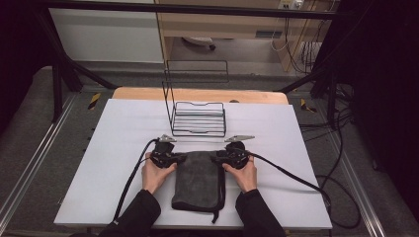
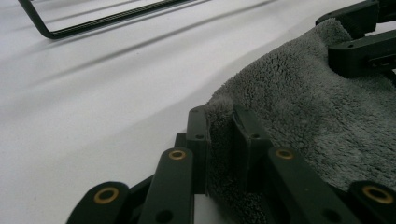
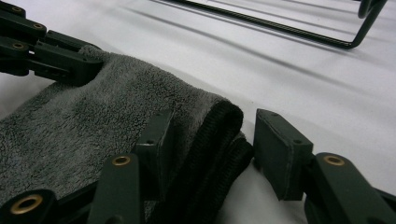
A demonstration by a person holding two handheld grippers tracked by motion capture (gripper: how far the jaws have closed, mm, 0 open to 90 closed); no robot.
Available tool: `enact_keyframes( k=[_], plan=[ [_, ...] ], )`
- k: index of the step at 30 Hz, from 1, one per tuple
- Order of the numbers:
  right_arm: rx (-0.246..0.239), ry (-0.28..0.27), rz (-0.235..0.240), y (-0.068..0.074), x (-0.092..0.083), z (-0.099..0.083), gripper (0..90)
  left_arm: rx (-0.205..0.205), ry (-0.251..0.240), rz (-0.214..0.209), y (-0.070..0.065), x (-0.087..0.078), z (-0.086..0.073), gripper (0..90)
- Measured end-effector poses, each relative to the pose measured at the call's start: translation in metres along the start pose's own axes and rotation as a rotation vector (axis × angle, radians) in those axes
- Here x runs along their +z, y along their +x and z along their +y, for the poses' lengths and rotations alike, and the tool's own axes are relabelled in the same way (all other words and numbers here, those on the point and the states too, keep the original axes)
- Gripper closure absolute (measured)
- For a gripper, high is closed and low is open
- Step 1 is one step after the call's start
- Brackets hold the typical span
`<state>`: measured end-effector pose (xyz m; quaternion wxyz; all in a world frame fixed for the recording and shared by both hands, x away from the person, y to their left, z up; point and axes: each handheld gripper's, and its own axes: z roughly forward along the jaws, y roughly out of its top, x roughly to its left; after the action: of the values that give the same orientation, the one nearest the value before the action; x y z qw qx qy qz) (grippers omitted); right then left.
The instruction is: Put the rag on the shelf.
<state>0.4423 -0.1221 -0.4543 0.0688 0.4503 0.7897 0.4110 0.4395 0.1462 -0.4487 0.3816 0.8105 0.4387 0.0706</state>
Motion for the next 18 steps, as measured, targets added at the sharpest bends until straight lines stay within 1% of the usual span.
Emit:
enact_keyframes(
  k=[2, 7, 9, 13, 18],
  plan=[
    [0.013, 0.009, 0.009, 0.0001, -0.0007, 0.0003, 55.2, 0.001, -0.001, -0.002, 0.0003, 0.0000, -0.0001, 77.9],
    [0.053, 0.036, 0.035, 0.0012, -0.0026, 0.0009, 64.9, -0.005, -0.002, -0.013, 0.0019, -0.0001, -0.0002, 77.8],
    [0.067, 0.042, 0.041, 0.0016, -0.0031, 0.0011, 67.8, 0.001, -0.003, -0.019, 0.0029, -0.0001, -0.0003, 77.7],
    [0.100, 0.051, 0.053, 0.0020, -0.0043, 0.0022, 73.3, -0.012, -0.002, -0.034, 0.0050, -0.0004, -0.0001, 77.7],
    [0.105, 0.049, 0.057, 0.0024, -0.0068, 0.0031, 75.9, -0.024, -0.005, -0.044, 0.0059, -0.0016, 0.0001, 79.0]
  ],
)
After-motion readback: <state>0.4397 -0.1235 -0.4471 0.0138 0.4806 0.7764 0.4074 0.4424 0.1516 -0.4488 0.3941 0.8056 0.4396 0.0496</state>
